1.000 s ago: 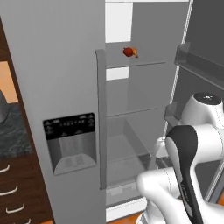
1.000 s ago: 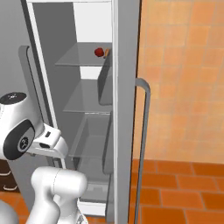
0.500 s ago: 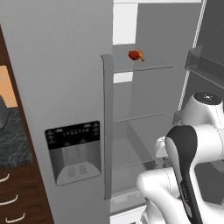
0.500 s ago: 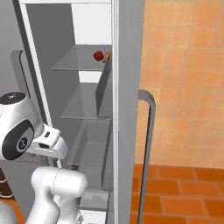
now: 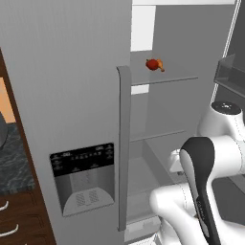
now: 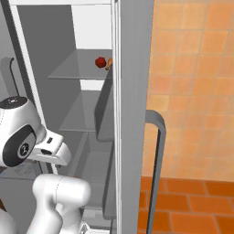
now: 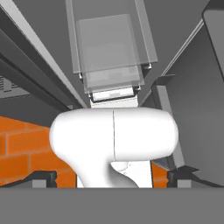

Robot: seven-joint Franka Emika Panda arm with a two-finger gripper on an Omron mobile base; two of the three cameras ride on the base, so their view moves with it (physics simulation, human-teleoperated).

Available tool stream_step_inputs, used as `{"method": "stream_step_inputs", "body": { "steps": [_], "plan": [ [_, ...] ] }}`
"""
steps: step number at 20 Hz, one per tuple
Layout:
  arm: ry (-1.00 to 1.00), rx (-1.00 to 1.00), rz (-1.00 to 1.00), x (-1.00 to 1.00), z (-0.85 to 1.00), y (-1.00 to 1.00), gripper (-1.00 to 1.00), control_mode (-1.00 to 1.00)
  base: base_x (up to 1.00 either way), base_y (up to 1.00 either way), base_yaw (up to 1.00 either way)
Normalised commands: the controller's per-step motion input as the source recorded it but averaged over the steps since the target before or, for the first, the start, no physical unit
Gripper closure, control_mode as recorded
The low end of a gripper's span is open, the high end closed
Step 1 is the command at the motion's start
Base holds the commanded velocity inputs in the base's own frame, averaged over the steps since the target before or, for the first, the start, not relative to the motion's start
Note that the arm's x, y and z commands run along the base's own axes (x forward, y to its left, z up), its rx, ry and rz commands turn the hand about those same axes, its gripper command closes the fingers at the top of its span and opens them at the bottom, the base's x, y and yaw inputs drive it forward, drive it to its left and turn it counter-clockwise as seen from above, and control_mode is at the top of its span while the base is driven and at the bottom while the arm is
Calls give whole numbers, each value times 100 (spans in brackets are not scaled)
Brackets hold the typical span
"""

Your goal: Place one bell pepper and one chicken drumstick in each tupperware on the nearby counter, to pack two identical lunches.

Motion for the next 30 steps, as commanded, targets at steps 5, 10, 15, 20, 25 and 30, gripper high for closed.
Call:
{"method": "stream_step_inputs", "body": {
  "steps": [5,10,15,20,25,30],
  "plan": [
    [0,0,0,0,0,0,-100,100,-3,0,1],
    [-53,-8,7,-4,79,-2,-100,-100,0,0,0],
    [-63,-5,4,5,90,-6,-100,-100,0,0,0],
    [-53,-1,6,10,100,0,-100,-100,0,0,0],
    [-32,4,4,53,100,-6,-100,-100,0,0,0],
    [-3,3,10,96,95,0,-100,-100,0,0,0]
  ]
}}
